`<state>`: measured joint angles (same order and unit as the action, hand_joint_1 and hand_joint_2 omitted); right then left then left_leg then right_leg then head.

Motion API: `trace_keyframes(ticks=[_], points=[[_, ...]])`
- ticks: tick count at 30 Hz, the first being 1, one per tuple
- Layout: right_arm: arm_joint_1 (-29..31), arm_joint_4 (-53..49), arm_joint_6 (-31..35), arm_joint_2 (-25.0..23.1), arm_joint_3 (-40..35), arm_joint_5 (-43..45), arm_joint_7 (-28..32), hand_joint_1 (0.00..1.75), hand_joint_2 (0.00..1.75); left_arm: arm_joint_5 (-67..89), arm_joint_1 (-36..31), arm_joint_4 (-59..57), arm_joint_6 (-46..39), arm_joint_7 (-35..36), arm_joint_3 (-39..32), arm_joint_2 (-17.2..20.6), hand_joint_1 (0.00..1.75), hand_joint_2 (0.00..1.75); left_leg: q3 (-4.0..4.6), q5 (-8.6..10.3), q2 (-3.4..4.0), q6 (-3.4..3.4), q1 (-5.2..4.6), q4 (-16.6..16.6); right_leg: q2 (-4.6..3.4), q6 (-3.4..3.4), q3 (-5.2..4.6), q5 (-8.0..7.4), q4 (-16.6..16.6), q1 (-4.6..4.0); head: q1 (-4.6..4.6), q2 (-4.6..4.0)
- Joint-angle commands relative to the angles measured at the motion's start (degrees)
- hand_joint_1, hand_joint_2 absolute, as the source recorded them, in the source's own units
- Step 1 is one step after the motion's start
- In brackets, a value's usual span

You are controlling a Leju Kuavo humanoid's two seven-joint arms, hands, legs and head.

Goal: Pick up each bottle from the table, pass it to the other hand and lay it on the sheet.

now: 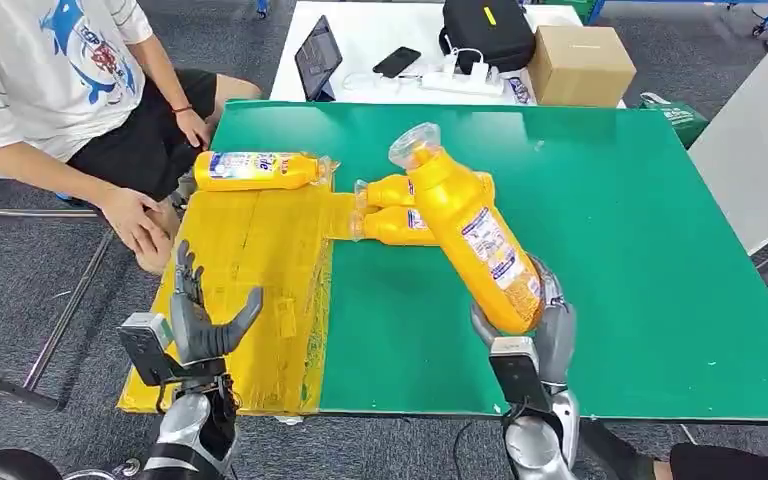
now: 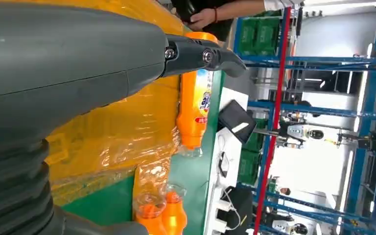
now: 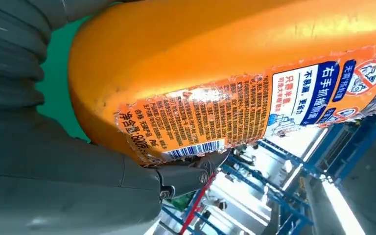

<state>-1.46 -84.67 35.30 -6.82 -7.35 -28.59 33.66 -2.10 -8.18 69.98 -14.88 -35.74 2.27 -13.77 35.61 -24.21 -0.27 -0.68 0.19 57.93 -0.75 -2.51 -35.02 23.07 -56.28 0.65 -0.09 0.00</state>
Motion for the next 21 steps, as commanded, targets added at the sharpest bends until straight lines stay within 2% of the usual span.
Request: trace_keyframes(ticks=[1, 3, 4, 9, 10, 12, 13, 14, 15, 17, 21], points=[[0.4, 0.2, 0.1, -1.1, 2.5, 0.3, 0.3, 1.73, 1.75, -0.2, -0.5, -0.6, 0.3, 0.4, -1.6, -0.6, 0.0, 1.75, -0.12, -0.06, 0.0, 0.01, 0.01, 0.0, 0.05, 0.04, 0.13, 0.05, 0.0, -0.02, 0.02, 0.0], [0.4, 0.2, 0.1, -1.1, 2.5, 0.3, 0.3, 1.73, 1.75, -0.2, -0.5, -0.6, 0.3, 0.4, -1.6, -0.6, 0.0, 1.75, -0.37, -0.18, 0.04, 0.04, 0.07, 0.0, 0.07, 0.1, 0.4, 0.14, 0.0, -0.1, 0.0, 0.0], [0.4, 0.2, 0.1, -1.1, 2.5, 0.3, 0.3, 1.73, 1.75, -0.2, -0.5, -0.6, 0.3, 0.4, -1.6, -0.6, 0.0, 1.75, -0.08, -0.03, 0.02, 0.01, 0.0, 0.0, 0.02, 0.03, 0.08, 0.03, 0.0, -0.01, 0.0, 0.0], [0.4, 0.2, 0.1, -1.1, 2.5, 0.3, 0.3, 1.73, 1.75, -0.2, -0.5, -0.6, 0.3, 0.4, -1.6, -0.6, 0.0, 1.75, -0.36, -0.18, 0.03, 0.04, 0.07, 0.0, 0.08, 0.11, 0.4, 0.14, 0.0, -0.1, 0.0, 0.0], [0.4, 0.2, 0.1, -1.1, 2.5, 0.3, 0.3, 1.73, 1.75, -0.2, -0.5, -0.6, 0.3, 0.4, -1.6, -0.6, 0.0, 1.75, -0.1, -0.05, 0.02, 0.02, 0.01, 0.0, 0.03, 0.05, 0.12, 0.04, 0.0, -0.02, 0.0, 0.0], [0.4, 0.2, 0.1, -1.1, 2.5, 0.3, 0.3, 1.73, 1.75, -0.2, -0.5, -0.6, 0.3, 0.4, -1.6, -0.6, 0.0, 1.75, -0.2, -0.09, 0.01, 0.03, 0.02, 0.0, 0.06, 0.07, 0.21, 0.08, 0.0, -0.03, 0.0, 0.0], [0.6, 0.6, 0.2, -1.1, 2.5, 0.0, 0.6, 1.73, 1.75, -1.6, -0.5, -0.6, 2.5, 1.5, -1.1, -0.3, 0.0, 1.75, -0.15, -0.07, 0.01, 0.03, 0.02, 0.0, 0.05, 0.06, 0.17, 0.06, 0.0, -0.04, 0.0, 0.0], [0.3, 1.1, -0.6, -1.0, 2.1, -0.1, 1.4, 1.73, 1.75, -4.4, -0.2, -0.6, 7.4, 4.3, 0.2, 0.4, 0.0, 1.75, -0.41, -0.2, 0.02, 0.06, 0.08, 0.0, 0.1, 0.13, 0.45, 0.17, 0.0, -0.11, 0.0, 0.0], [-0.1, 2.0, -0.6, -1.2, 1.7, -0.3, 3.2, 1.75, 1.75, -9.1, 0.4, -0.7, 13.7, 7.0, 1.1, 0.7, 0.0, 1.75, -0.2, -0.09, 0.03, 0.03, 0.02, 0.0, 0.04, 0.07, 0.21, 0.07, 0.0, -0.04, 0.0, 0.0], [-0.7, 4.3, -0.9, -1.6, 0.2, -0.6, 5.9, 1.75, 1.75, -14.0, 1.2, -1.0, 21.3, 10.0, 4.1, 1.8, 0.0, 1.75, -0.29, -0.11, 0.01, 0.04, 0.04, -0.1, 0.06, 0.08, 0.32, 0.09, 0.1, -0.06, 0.0, 0.0], [0.1, 9.9, 3.8, -0.4, -8.7, -2.9, 6.3, 1.75, 1.75, -18.1, 1.8, -2.0, 31.1, 12.6, 10.4, 4.0, 0.0, 1.75, -0.23, -0.08, 0.11, 0.03, 0.05, -0.1, -0.06, 0.07, 0.23, 0.03, 0.1, -0.07, 0.02, 0.0]])
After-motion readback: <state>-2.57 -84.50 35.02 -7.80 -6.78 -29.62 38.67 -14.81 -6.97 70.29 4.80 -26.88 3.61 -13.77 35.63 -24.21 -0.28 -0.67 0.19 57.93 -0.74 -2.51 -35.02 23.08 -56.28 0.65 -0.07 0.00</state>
